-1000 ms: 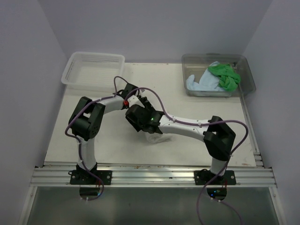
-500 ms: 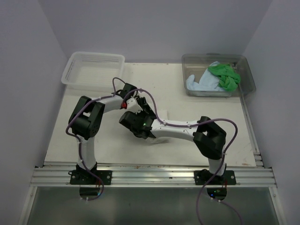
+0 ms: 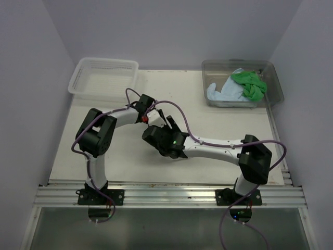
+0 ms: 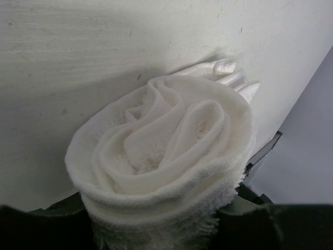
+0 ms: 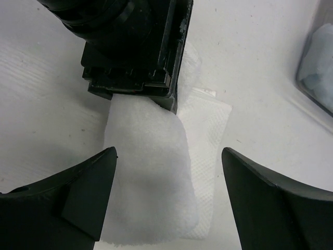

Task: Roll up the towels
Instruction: Roll the towel

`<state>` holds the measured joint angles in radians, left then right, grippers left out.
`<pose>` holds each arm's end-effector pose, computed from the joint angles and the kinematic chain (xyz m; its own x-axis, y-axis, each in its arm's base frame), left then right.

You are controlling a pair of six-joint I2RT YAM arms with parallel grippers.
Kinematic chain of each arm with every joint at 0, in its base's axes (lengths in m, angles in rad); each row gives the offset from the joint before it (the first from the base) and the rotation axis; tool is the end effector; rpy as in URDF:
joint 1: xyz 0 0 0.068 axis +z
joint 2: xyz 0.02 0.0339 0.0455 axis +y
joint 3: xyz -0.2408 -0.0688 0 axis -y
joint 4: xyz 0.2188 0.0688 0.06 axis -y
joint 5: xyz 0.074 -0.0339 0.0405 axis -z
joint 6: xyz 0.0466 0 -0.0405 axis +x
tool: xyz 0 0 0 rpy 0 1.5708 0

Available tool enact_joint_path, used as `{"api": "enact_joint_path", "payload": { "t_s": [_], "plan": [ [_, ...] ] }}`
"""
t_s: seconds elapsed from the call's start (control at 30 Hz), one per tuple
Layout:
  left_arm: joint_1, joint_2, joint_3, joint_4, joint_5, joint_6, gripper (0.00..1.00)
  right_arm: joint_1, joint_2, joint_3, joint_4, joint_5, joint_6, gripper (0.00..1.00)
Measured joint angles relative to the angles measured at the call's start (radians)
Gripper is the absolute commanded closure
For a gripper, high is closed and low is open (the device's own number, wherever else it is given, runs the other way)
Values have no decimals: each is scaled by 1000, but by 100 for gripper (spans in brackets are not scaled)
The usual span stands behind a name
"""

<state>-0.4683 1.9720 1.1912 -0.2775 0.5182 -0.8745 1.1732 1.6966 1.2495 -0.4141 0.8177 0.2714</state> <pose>0.3178 -0.1866 0.1240 -0.9659 -0.2583 0.0167 -0.2062 0.7287 -0.6531 0.1639 0.3025 0.2316 -0.4027 -0.4854 -0.7761 -0.3514 0.8648 -0.3586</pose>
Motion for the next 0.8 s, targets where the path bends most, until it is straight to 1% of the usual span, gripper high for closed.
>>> {"api": "enact_joint_path", "payload": {
  "t_s": [0.17,0.37,0.47,0.57,0.63,0.67,0.77,0.8],
  "plan": [
    [-2,-4,-4,0,-13,-32,69,11,17,-14,19,1,-27,13],
    [-4,-6,-5,-2,-19,-47,69,32,101,-14,50,3,-60,13],
    [-4,-6,-5,-2,-21,-50,69,40,155,-14,58,7,-63,15],
    [-5,-6,-5,-2,-24,-50,69,45,207,-13,58,49,-61,20],
    [-5,-6,-5,-2,-25,-50,69,49,238,-5,54,87,-58,29],
    [-5,-6,-5,-2,-26,-50,69,50,252,1,50,109,-54,39],
    [-6,-6,-5,-2,-26,-50,67,52,273,14,34,144,-40,60],
    [-6,-6,-5,-2,-26,-50,66,53,274,17,30,150,-32,77]
  ]
}}
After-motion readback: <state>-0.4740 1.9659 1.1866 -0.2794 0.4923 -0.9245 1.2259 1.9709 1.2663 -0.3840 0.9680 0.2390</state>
